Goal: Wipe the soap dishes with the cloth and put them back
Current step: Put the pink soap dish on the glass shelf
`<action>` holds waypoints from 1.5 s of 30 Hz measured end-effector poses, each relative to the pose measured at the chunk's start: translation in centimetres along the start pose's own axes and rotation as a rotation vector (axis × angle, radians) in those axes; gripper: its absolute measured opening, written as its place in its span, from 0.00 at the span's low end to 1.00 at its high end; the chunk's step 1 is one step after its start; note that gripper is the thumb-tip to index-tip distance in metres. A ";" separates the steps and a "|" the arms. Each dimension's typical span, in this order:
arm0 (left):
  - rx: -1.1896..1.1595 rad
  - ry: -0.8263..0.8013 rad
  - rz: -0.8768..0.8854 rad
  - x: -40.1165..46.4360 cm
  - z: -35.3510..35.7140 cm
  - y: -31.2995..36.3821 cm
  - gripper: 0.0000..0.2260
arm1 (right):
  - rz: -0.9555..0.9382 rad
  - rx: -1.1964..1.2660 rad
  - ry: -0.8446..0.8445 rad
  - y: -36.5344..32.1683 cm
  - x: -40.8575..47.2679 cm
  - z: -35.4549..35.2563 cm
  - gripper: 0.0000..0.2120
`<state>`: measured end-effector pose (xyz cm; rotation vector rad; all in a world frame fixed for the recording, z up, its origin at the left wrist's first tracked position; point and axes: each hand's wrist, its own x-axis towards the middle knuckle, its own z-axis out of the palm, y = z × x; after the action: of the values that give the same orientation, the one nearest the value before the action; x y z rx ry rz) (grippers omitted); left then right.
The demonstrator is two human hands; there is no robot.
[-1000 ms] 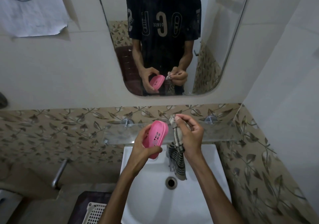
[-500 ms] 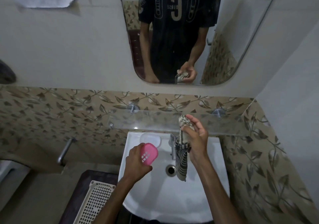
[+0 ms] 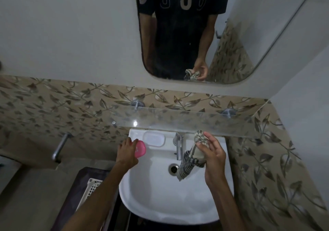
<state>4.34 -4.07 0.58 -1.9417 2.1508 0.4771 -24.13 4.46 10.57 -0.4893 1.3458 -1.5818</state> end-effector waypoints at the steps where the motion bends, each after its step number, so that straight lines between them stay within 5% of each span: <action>1: 0.030 0.000 0.009 0.4 -0.4 -0.3 0.39 | -0.005 -0.003 0.006 0.1 -0.1 -0.2 0.20; 7: -0.176 -0.019 0.213 3.3 -3.0 -1.6 0.38 | -0.042 -0.024 0.066 0.8 -0.6 -0.5 0.21; 19: 0.063 -0.176 0.528 4.0 0.2 -0.4 0.38 | -0.052 -0.004 0.203 2.3 -1.4 -1.5 0.21; 33: -0.112 -0.058 0.165 6.4 -1.3 -6.6 0.40 | -0.016 -0.014 0.207 3.4 -1.7 -1.6 0.21; 45: -0.114 -0.106 0.122 8.9 -0.6 -3.1 0.30 | -0.025 -0.003 0.190 3.6 -1.7 -2.2 0.21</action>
<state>6.43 -12.79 -2.37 -1.8032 2.2268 0.7219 -23.66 7.30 7.02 -0.3661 1.4891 -1.6801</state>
